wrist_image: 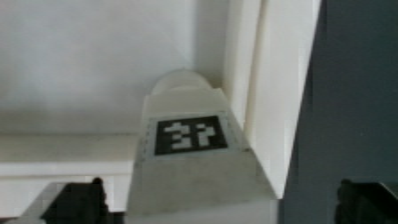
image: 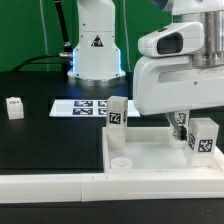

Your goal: Assemble square table

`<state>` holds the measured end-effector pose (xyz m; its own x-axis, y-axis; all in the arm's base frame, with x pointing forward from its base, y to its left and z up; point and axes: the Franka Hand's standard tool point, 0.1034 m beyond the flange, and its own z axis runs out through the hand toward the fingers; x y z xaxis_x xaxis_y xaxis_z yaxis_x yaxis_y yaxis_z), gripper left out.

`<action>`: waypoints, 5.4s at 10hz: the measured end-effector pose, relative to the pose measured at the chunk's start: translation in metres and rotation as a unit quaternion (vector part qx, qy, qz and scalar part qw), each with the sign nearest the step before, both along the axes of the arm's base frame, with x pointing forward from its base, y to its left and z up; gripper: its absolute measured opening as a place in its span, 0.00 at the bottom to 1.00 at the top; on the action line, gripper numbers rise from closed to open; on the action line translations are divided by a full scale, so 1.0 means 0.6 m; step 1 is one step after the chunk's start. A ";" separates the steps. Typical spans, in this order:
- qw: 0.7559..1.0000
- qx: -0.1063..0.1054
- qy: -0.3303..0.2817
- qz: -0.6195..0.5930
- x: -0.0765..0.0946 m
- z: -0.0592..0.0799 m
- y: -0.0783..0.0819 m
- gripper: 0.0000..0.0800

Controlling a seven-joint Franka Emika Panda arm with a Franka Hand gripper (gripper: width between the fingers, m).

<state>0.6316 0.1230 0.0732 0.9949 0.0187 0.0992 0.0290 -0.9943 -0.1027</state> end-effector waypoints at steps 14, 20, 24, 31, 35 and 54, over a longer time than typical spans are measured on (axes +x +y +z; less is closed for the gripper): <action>0.777 0.094 0.086 -0.617 -0.008 -0.008 -0.005 0.37; 0.669 0.127 0.107 -0.725 -0.006 -0.010 -0.012 0.37; 0.826 0.099 0.077 -0.550 0.002 -0.007 -0.009 0.74; 0.972 0.035 0.027 -0.232 -0.002 -0.008 -0.007 0.81; 0.995 0.014 0.002 -0.098 0.001 -0.008 -0.007 0.68; 0.597 0.114 0.122 -0.784 -0.004 -0.010 -0.012 0.36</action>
Offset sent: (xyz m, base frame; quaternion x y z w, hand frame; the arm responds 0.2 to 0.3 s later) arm 0.0000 0.0000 0.0000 0.0000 0.0000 0.1296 0.9916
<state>0.6294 0.1161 0.0672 -0.2443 -0.9419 -0.2304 -0.9635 0.2626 -0.0519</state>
